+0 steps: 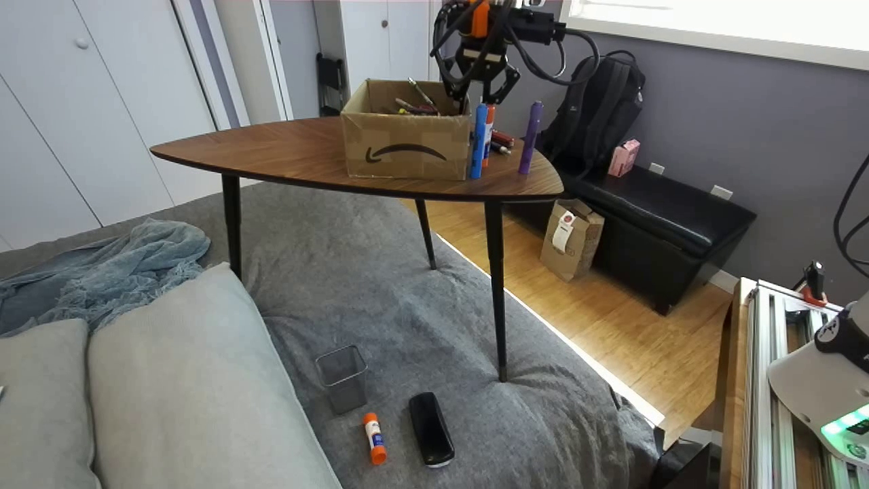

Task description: Rotate the box anticlockwise, then put the purple bottle and blue bottle in the box

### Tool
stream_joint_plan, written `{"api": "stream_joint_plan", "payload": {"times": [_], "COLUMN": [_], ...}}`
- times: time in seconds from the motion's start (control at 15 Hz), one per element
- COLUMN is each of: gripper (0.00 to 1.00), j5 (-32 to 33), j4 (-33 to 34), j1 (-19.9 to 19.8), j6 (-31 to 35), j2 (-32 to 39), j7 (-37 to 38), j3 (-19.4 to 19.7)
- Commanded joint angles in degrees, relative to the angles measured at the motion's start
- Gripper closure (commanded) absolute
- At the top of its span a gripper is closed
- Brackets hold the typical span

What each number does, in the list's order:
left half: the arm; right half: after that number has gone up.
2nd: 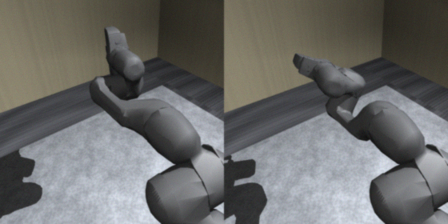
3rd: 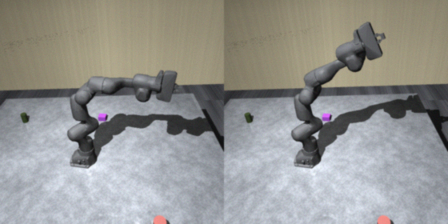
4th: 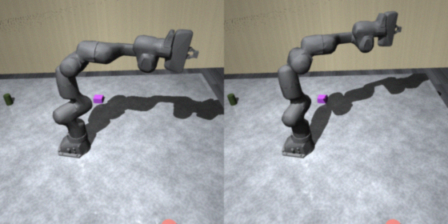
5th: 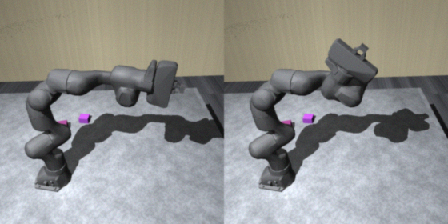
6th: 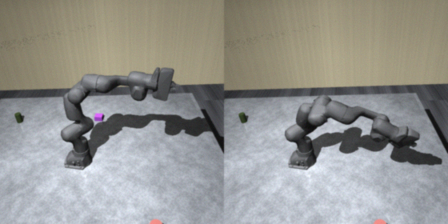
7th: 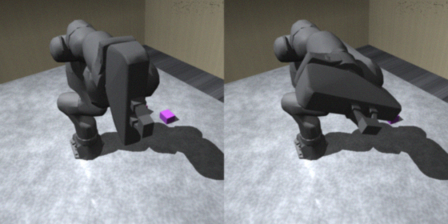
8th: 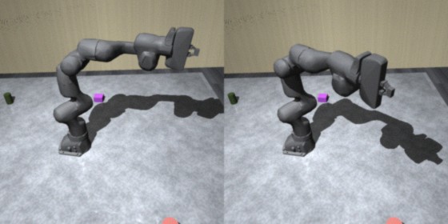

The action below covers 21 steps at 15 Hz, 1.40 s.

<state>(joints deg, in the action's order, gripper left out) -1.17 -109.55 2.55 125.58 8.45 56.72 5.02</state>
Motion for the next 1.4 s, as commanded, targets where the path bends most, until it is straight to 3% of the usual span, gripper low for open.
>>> {"api": "stream_joint_plan", "payload": {"times": [0.0, 0.27, 0.33, 0.6, 1.33], "gripper": [0.32, 0.04, 0.01, 0.0, 0.0], "j5": [1.8, 2.0, 2.1, 3.3, 0.5], "j4": [-2.3, -2.9, -3.0, -4.8, -11.7], "j1": [-0.6, -0.8, -0.9, -1.3, -1.7], "j6": [0.3, 1.5, 1.6, 1.6, -4.9], "j2": [-2.7, -4.5, -5.1, -9.4, -21.6], "j7": [1.0, -0.5, -0.8, -2.7, -25.5], "j3": [-0.5, -0.7, -0.7, -0.9, -3.3]}}
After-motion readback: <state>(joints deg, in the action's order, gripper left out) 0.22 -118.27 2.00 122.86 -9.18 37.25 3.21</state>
